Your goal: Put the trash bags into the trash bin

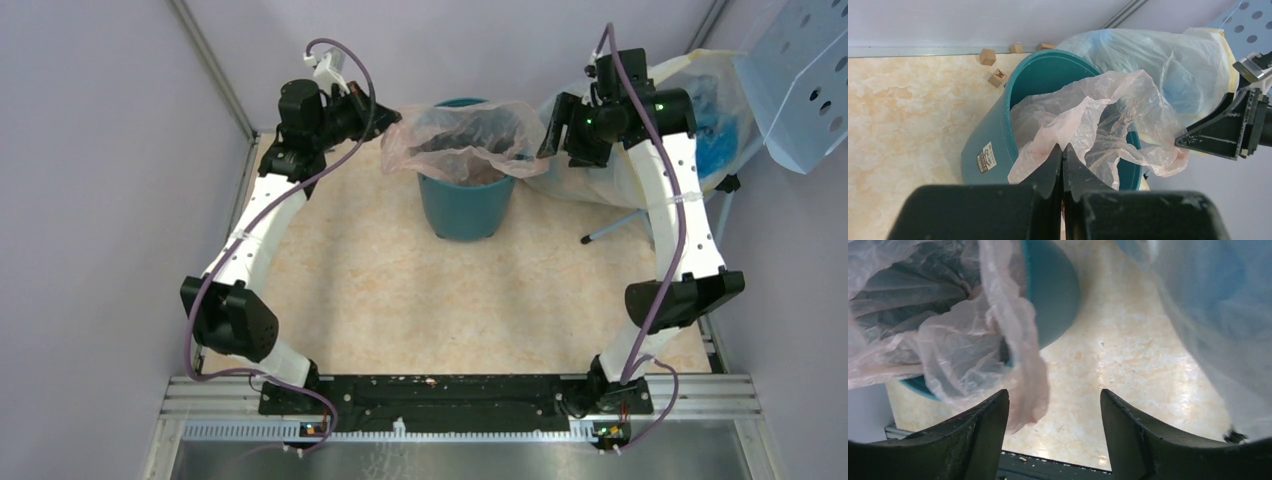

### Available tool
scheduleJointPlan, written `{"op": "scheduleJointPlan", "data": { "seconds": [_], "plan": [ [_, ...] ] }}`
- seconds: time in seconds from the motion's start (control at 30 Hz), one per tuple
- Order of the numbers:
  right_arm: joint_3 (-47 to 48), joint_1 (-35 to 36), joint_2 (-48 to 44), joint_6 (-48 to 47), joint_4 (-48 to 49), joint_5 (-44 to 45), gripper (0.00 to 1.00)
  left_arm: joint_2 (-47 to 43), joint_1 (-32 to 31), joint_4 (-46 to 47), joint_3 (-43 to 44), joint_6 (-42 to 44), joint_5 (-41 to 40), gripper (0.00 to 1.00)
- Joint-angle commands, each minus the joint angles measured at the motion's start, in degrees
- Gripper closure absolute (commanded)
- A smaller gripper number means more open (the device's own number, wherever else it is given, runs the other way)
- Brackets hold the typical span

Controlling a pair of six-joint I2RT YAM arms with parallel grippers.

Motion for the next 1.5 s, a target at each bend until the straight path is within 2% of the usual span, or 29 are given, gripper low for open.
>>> {"op": "scheduleJointPlan", "data": {
  "seconds": [0.0, 0.3, 0.47, 0.53, 0.63, 0.77, 0.93, 1.0, 1.07, 1.1, 1.13, 1.2, 1.23, 1.37, 1.47],
  "plan": [
    [-1.57, 4.78, -4.89, 5.68, 1.64, -0.25, 0.32, -2.50, 0.05, 2.24, -0.56, 1.01, 0.82, 1.00],
    [-16.28, 5.80, -11.54, 20.28, 13.01, 0.50, 0.33, -5.58, 0.05, 5.00, -4.34, -1.82, -1.15, 1.00],
    [-21.04, 5.81, -14.16, 24.45, 17.44, 1.27, 0.45, -6.23, 0.05, 4.93, -4.95, -1.49, -2.22, 1.00],
    [-20.93, 5.84, -14.44, 24.42, 18.43, 1.13, 0.41, -6.30, 0.05, 4.93, -4.83, -1.19, -2.41, 1.00],
    [-19.56, 5.76, -13.44, 25.21, 19.38, -2.59, 0.26, -6.46, 0.05, 4.92, -4.55, -1.00, -2.61, 1.00],
    [-18.46, 5.77, -12.64, 29.73, 21.06, -3.66, 0.24, -6.20, 0.10, 4.93, -4.06, -0.96, -2.34, 1.00],
    [-20.28, 5.72, -12.92, 36.59, 23.01, 2.71, 0.24, -6.19, 0.10, 4.92, -4.23, -0.95, -2.09, 1.00],
    [-20.57, 5.73, -12.12, 37.63, 22.86, 3.33, 0.33, -6.25, 0.05, 4.94, -4.30, -0.84, -2.13, 1.00],
    [-19.65, 5.64, -11.09, 38.91, 20.51, 4.15, 0.54, -6.30, 0.08, 4.70, -4.42, -0.61, -2.36, 1.00],
    [-19.22, 5.51, -10.79, 38.27, 19.66, 4.02, 0.69, -6.42, 0.12, 4.49, -4.46, -0.50, -2.57, 1.00],
    [-18.78, 5.19, -10.70, 37.52, 18.61, 4.01, 0.79, -6.52, 0.06, 4.19, -4.56, -0.37, -2.98, 1.00],
    [-18.67, 4.34, -11.62, 36.28, 16.62, 4.63, 0.95, -6.77, 0.14, 3.75, -4.84, -0.03, -4.09, 1.00],
    [-18.98, 3.67, -12.42, 35.34, 15.97, 4.72, 1.00, -6.79, 0.13, 3.52, -4.81, 0.17, -4.94, 1.00],
    [-20.40, -0.87, -15.27, 31.42, 12.55, 5.71, 1.00, -4.99, 0.09, 5.42, -3.78, -0.84, -7.33, 1.00],
    [-21.12, -4.02, -16.66, 28.32, 11.32, 5.89, 1.00, 0.21, -0.22, 9.63, 0.35, -2.99, -5.23, 1.00]
  ]
}}
